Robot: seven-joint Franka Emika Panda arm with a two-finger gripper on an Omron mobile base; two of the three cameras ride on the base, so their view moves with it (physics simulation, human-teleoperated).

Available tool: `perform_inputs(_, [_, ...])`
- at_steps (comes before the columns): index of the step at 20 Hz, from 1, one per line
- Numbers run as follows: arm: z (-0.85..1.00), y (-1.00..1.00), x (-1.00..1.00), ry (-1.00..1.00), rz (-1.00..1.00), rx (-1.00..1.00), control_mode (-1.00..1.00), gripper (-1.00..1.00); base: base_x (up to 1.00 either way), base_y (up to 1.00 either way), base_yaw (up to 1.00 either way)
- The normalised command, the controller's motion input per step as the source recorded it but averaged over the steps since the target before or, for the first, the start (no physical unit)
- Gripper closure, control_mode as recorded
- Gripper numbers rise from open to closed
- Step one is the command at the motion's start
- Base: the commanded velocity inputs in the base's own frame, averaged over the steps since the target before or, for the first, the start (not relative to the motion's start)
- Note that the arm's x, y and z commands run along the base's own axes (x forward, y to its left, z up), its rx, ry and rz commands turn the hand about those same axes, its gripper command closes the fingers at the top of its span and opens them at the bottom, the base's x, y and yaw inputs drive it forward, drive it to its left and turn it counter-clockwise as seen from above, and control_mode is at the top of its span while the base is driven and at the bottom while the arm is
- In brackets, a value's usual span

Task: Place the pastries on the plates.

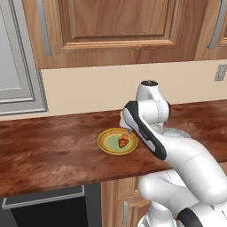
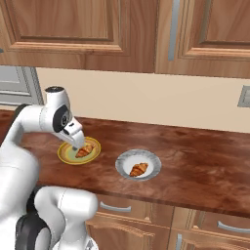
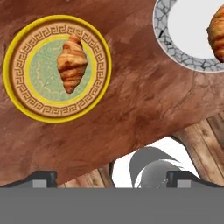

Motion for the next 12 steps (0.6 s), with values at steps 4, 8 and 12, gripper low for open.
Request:
perform_inputs(4, [0.55,-0.41,-0.66,-0.05,0.04,0.00,-1.00,-1.00,0.00,0.00,0.00])
perform_inputs(8, [0.71,-0.49,-0.67,-0.11,0.08,0.00,-1.00,-1.00,0.00,0.00,0.00])
perform_inputs(12, [0.75,-0.43,-0.66,-0.16,0.09,0.00,-1.00,-1.00,0.00,0.00,0.00])
